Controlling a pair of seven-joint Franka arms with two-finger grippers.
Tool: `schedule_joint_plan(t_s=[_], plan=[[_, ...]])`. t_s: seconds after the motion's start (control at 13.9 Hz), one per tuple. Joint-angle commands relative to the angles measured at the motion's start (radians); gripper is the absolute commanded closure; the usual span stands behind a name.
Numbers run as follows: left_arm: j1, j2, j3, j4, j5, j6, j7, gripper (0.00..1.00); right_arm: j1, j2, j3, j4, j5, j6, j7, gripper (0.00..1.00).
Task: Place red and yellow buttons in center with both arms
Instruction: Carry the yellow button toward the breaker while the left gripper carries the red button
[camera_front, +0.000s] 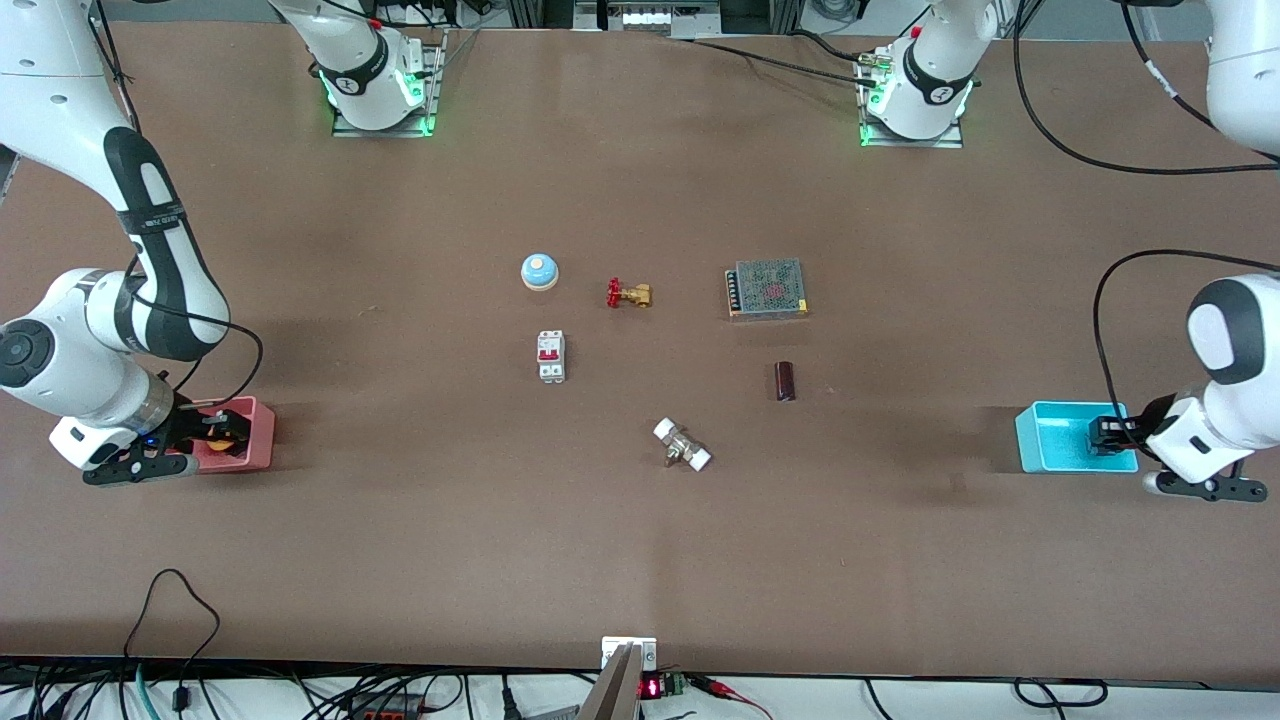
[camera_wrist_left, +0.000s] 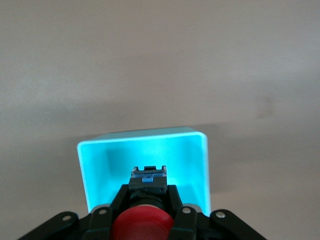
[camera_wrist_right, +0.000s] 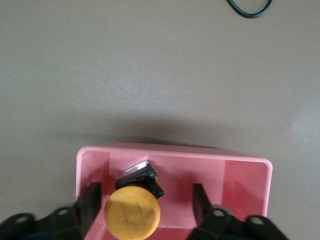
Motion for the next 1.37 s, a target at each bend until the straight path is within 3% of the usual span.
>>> schedule_joint_plan(t_s=[0.0, 0.22, 0.43, 0.86, 0.94, 1.01, 1.08, 1.3], plan=[[-0.073, -0.026, -0.026, -0.002, 0.01, -0.109, -0.13, 0.76, -0.013, -0.002, 0.011, -0.009, -0.015, 0.016, -0.032, 0.4], [-0.18, -0.031, -0.037, -0.1, 0.007, -0.093, -0.265, 0.77, -0.013, 0.0, 0.011, -0.009, -0.015, 0.014, -0.039, 0.56], [-0.277, -0.068, -0.049, -0.275, 0.007, 0.074, -0.425, 0.77, -0.013, -0.002, 0.011, -0.007, -0.015, 0.014, -0.05, 0.68], [-0.316, -0.105, -0.058, -0.536, 0.007, 0.392, -0.506, 0.75, -0.02, -0.027, 0.011, -0.007, -0.014, -0.003, -0.105, 0.68], [-0.316, -0.106, -0.058, -0.542, 0.007, 0.401, -0.515, 0.62, -0.023, -0.05, 0.011, -0.006, -0.014, -0.038, -0.13, 0.68], [-0.316, -0.106, -0.058, -0.539, 0.007, 0.403, -0.516, 0.26, -0.023, -0.087, 0.013, -0.006, -0.014, -0.09, -0.138, 0.68], [-0.316, -0.108, -0.058, -0.536, 0.007, 0.403, -0.516, 0.02, -0.023, -0.13, 0.017, -0.006, -0.009, -0.154, -0.136, 0.68], [-0.313, -0.138, -0.058, -0.528, 0.007, 0.388, -0.506, 0.0, -0.014, -0.271, 0.089, -0.007, 0.008, -0.373, -0.022, 0.68]])
